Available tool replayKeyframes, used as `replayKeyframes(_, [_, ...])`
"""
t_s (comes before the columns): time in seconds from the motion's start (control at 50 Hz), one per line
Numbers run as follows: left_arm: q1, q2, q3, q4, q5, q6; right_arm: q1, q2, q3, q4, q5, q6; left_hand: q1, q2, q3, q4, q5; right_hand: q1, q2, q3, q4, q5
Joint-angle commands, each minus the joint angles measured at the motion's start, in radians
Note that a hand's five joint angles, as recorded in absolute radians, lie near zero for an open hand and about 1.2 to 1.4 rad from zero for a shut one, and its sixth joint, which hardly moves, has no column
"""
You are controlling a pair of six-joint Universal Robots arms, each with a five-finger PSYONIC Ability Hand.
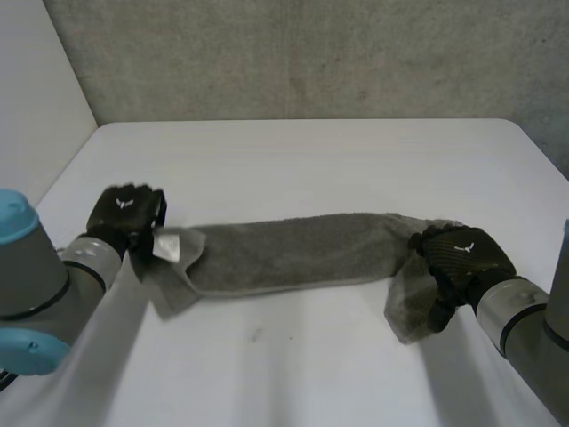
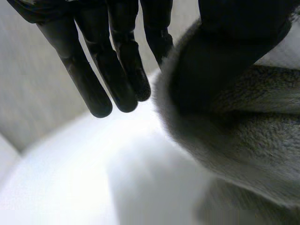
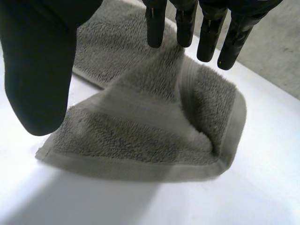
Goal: Fold the towel.
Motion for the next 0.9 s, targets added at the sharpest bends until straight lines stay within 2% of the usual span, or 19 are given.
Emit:
replayKeyframes(0.02, [0.013, -0.048, 0.018, -0.175, -0.007, -0.001, 0.006, 0.023, -0.006, -0.001, -0.002, 0.0, -0.961, -0.996, -0.995, -0.996, -0.986, -0.031, -0.045, -0.034, -0.056, -0.049])
replayKeyframes(0.3, [-0.031, 0.264, -0.176, -0.026, 0.003, 0.014, -0.003, 0.023, -0.003, -0.001, -0.007, 0.003, -0.99, -1.026, -1.025, -1.026, -1.015, -0.031, -0.045, -0.034, -0.056, -0.049])
replayKeyframes(0.4, [-0.03, 0.339, -0.225, -0.028, 0.056, 0.072, -0.005, 0.023, -0.006, -0.001, -0.008, 0.002, -0.99, -1.026, -1.025, -1.026, -1.015, -0.031, -0.045, -0.034, -0.056, -0.049])
replayKeyframes(0.44, [-0.022, 0.363, -0.263, -0.044, 0.107, 0.127, -0.003, 0.023, -0.006, -0.001, -0.008, 0.002, -0.987, -1.023, -1.022, -1.023, -1.012, -0.031, -0.045, -0.034, -0.056, -0.049])
replayKeyframes(0.5, [-0.018, 0.389, -0.3, -0.064, 0.14, 0.182, -0.001, 0.023, -0.006, -0.001, -0.008, 0.002, -0.981, -1.017, -1.016, -1.017, -1.007, -0.031, -0.045, -0.034, -0.056, -0.049])
replayKeyframes(0.7, [-0.044, 0.437, -0.374, -0.077, 0.152, 0.227, 0.0, 0.023, -0.003, -0.007, -0.007, 0.002, -0.931, -0.967, -0.966, -0.967, -0.957, -0.031, -0.045, -0.034, -0.056, -0.049])
replayKeyframes(0.84, [-0.076, 0.359, -0.386, -0.029, 0.134, 0.247, 0.006, 0.023, 0.014, -0.016, -0.007, 0.002, -0.796, -0.832, -0.831, -0.832, -0.822, -0.031, -0.045, -0.034, -0.056, -0.049])
replayKeyframes(0.9, [-0.079, 0.322, -0.4, -0.012, 0.109, 0.319, 0.0, 0.024, 0.019, -0.022, -0.008, 0.002, -0.791, -0.826, -0.825, -0.826, -0.816, -0.031, -0.045, -0.034, -0.056, -0.049])
